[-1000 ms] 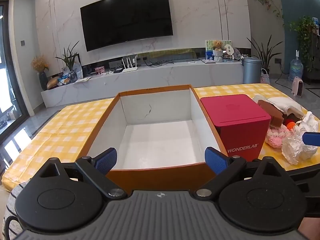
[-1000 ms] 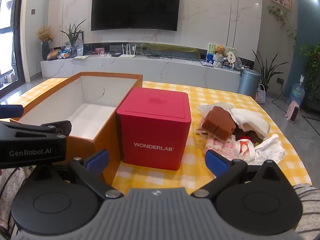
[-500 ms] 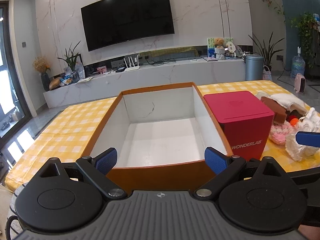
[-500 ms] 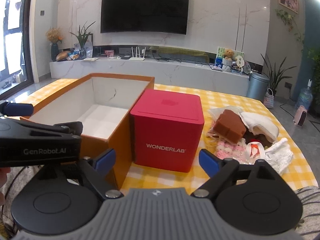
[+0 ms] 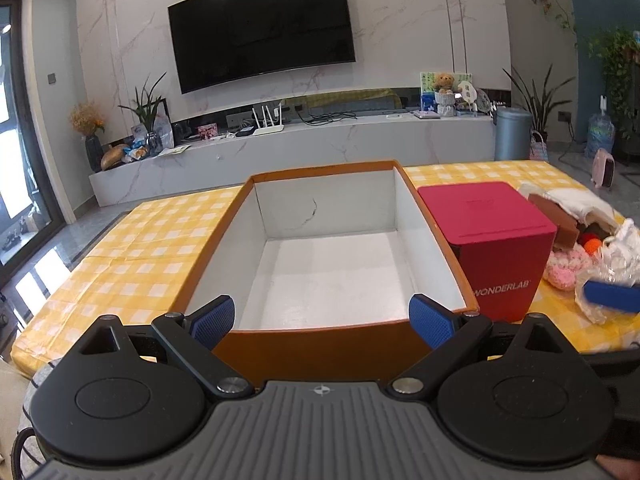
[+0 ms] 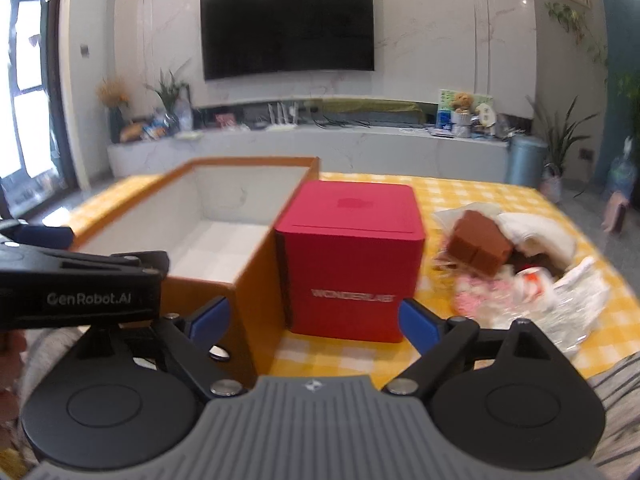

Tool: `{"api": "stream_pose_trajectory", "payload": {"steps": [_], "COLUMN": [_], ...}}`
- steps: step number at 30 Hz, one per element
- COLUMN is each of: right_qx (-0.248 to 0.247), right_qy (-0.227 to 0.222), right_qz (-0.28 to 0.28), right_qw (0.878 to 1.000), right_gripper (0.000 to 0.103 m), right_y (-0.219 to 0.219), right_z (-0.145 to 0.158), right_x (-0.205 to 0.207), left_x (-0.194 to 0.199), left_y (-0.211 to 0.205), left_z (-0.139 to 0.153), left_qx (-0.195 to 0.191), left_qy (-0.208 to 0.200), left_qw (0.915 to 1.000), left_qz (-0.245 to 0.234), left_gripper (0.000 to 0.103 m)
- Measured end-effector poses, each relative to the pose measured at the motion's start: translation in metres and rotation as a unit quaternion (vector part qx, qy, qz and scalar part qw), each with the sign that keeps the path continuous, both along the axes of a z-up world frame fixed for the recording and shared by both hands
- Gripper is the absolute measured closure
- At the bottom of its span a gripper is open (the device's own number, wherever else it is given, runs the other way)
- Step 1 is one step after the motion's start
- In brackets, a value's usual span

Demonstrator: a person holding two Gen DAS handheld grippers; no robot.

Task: Organize soft objects

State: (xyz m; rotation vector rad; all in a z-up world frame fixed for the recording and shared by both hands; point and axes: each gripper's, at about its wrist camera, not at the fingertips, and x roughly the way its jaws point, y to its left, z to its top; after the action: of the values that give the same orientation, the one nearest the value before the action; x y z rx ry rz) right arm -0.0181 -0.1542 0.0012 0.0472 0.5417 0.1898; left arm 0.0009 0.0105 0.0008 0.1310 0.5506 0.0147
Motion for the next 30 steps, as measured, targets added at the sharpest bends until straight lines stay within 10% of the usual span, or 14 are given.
{"api": "stream_pose_trajectory", "payload": {"steps": [13, 21, 30], "right_qx": [0.006, 0.000, -0.017], "right_qy": [0.032, -0.064, -0.067], "right_qz": [0.055, 0.009, 0.002], "right_qw": [0.998, 0.998, 0.998], "right_gripper": [0.011, 0.003, 0.003], "right_y": [0.028, 0.019, 0.017], "right_z": [-0.018, 0.001, 0.015], "right_x": [0.005, -0.008, -0.009], "left_x": [-0.003, -0.003, -0.005], "left_y": [0.016, 0.018, 0.016], "left_z": [0.005, 0.006, 0.011], "left_qx": [-0.016, -0.024, -0.029], "left_qy": [-0.009, -0.010, -0.012], "left_qw": [0.9998, 0.9996, 0.9994], "left_qz": [0.012, 0.011, 0.010], "left_gripper": [0.000, 0.000, 0.000]}}
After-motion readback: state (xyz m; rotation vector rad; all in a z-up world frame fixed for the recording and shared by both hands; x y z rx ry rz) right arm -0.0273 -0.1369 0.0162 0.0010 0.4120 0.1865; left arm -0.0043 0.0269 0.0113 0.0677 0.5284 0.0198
